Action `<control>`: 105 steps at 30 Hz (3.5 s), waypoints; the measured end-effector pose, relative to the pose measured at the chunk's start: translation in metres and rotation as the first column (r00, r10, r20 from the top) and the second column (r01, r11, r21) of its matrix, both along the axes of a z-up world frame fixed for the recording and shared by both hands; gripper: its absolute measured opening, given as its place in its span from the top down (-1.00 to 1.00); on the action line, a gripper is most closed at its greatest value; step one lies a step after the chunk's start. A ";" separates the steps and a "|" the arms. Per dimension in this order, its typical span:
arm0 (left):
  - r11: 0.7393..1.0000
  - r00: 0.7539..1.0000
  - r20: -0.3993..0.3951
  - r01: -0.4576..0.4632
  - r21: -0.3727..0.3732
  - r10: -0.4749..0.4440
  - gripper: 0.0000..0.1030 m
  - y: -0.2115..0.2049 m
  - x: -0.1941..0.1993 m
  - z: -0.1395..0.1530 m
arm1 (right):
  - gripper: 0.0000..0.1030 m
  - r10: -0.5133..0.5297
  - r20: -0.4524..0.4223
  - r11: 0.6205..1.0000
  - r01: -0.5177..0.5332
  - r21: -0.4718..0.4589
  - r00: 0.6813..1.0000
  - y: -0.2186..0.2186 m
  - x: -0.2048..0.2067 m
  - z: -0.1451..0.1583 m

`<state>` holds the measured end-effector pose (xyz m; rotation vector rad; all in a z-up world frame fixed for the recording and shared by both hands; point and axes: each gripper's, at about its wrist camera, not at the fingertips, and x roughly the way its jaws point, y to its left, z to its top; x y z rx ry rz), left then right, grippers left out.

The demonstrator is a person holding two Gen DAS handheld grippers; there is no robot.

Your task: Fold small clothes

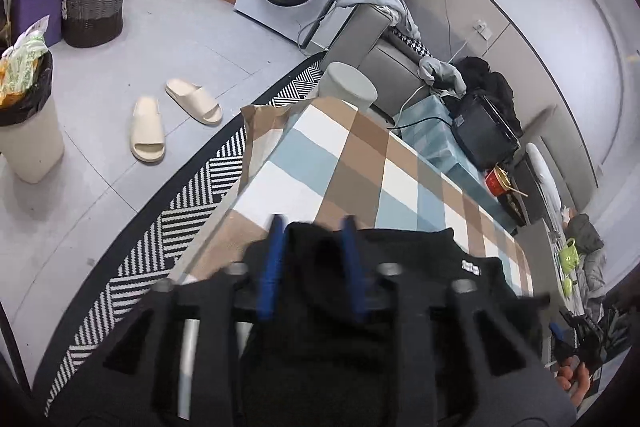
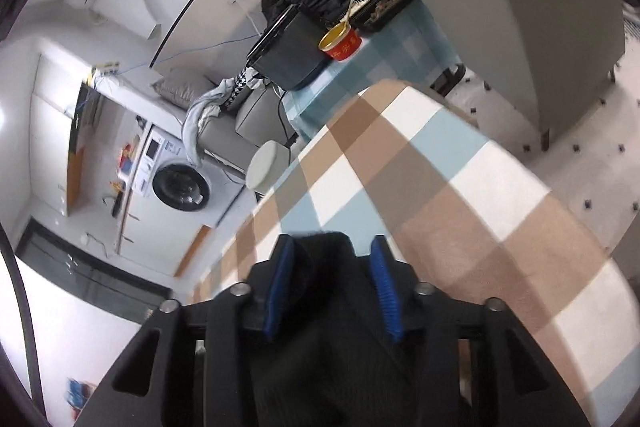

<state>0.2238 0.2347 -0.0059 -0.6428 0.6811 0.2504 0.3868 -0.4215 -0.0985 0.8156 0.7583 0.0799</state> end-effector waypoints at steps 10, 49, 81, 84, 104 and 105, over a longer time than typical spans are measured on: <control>0.992 0.993 -0.082 0.091 0.091 -0.084 -0.01 -0.013 -0.027 -0.005 | 0.16 0.226 -0.123 0.908 -0.255 -0.334 0.966 0.026 -0.043 -0.002; 0.976 0.978 -0.113 0.187 0.115 -0.174 -0.04 -0.035 0.036 -0.020 | -0.42 0.333 -0.118 0.841 -0.351 -0.412 0.936 0.082 0.044 -0.013; 0.978 0.975 -0.142 0.187 0.090 -0.174 -0.04 -0.036 0.032 -0.039 | 0.94 0.315 0.064 0.880 -0.266 -0.393 0.947 0.060 0.024 -0.007; 0.980 0.975 -0.144 0.181 0.087 -0.168 -0.04 -0.034 0.031 -0.040 | 0.95 0.250 0.271 0.949 -0.179 -0.260 0.929 0.035 0.002 0.012; 0.918 0.958 -0.193 0.262 0.299 -0.211 0.06 -0.073 0.066 -0.037 | -0.08 0.123 -0.040 0.958 -0.129 -0.257 0.992 0.020 -0.001 -0.014; 0.905 0.951 -0.210 0.284 0.317 -0.225 0.41 -0.079 0.070 -0.041 | -0.08 0.129 -0.039 0.956 -0.135 -0.259 0.991 0.022 -0.004 -0.012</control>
